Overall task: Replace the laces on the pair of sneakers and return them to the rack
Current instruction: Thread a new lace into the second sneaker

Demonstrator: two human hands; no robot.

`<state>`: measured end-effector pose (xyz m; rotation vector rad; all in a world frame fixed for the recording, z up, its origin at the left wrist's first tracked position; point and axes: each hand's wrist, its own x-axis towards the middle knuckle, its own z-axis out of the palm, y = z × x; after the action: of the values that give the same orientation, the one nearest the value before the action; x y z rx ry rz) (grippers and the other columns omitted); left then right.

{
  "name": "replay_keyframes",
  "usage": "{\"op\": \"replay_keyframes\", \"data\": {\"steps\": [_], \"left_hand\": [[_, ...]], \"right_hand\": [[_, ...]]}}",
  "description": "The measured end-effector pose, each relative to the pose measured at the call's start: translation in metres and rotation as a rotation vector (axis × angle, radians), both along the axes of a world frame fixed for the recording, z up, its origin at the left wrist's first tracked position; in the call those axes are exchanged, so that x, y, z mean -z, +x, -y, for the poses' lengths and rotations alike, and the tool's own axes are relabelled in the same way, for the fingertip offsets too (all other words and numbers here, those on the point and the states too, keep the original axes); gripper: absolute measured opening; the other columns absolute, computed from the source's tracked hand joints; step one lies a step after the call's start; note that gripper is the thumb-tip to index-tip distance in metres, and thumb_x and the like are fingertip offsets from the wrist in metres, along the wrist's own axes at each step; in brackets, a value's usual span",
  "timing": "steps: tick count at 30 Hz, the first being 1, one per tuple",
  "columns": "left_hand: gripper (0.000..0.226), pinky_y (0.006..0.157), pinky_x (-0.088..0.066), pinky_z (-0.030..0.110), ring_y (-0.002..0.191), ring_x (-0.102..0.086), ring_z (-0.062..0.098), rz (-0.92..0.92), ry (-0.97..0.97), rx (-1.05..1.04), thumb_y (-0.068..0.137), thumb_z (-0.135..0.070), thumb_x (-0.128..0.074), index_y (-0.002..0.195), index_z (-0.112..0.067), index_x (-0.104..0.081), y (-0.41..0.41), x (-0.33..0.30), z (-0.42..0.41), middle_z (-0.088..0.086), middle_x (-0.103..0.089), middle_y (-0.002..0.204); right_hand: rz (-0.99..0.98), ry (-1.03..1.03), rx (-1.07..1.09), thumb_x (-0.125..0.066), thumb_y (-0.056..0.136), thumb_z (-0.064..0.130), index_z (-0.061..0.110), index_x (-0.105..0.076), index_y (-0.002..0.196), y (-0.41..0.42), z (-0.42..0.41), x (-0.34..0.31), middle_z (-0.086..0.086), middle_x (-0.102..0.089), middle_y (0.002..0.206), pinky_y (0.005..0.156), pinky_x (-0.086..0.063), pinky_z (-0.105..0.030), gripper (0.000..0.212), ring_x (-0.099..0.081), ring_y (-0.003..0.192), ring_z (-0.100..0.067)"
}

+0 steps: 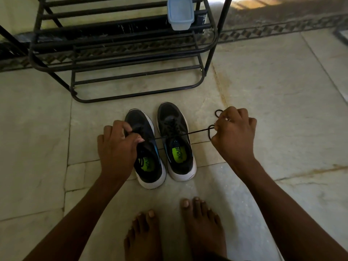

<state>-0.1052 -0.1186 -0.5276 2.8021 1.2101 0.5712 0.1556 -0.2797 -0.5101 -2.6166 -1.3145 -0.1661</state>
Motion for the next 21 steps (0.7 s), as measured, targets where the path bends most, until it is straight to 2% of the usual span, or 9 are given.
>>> {"op": "replay_keyframes", "data": {"steps": [4,12,17,21], "left_hand": [[0.035,0.069,-0.034,0.037,0.086,-0.05,0.028,0.001,0.011,-0.007,0.102,-0.038,-0.053,0.088,-0.015,-0.075,-0.002,0.008,-0.002,0.007,-0.061,0.107],[0.034,0.067,-0.034,0.035,0.086,-0.05,0.029,0.021,0.005,-0.02,0.1,-0.037,-0.053,0.088,-0.014,-0.075,-0.003,0.014,-0.003,0.007,-0.061,0.105],[0.032,0.068,-0.035,0.036,0.087,-0.05,0.029,0.053,0.014,-0.022,0.1,-0.035,-0.054,0.089,-0.014,-0.075,-0.001,0.012,0.001,0.007,-0.062,0.103],[0.035,0.07,-0.036,0.038,0.09,-0.049,0.03,0.031,0.037,-0.012,0.101,-0.036,-0.052,0.089,-0.012,-0.075,-0.003,0.015,0.0,0.008,-0.062,0.104]], "right_hand": [[-0.02,-0.021,0.023,-0.046,0.064,0.014,0.003,-0.068,0.077,0.002,0.0,0.002,-0.005,-0.058,0.099,0.076,-0.037,-0.043,0.028,-0.05,0.094,-0.032],[0.023,0.015,0.02,-0.046,0.065,0.013,0.002,-0.065,0.08,0.009,0.003,0.008,-0.006,-0.058,0.098,0.072,-0.031,-0.039,0.026,-0.049,0.093,-0.032],[0.038,0.013,0.013,-0.057,0.064,0.009,0.004,-0.066,0.075,0.014,0.004,0.01,-0.003,-0.058,0.099,0.072,-0.029,-0.037,0.015,-0.048,0.095,-0.03],[0.05,-0.004,0.022,-0.063,0.064,0.006,0.005,-0.068,0.078,0.017,0.004,0.012,-0.004,-0.059,0.1,0.072,-0.03,-0.037,0.015,-0.049,0.095,-0.031]]}}
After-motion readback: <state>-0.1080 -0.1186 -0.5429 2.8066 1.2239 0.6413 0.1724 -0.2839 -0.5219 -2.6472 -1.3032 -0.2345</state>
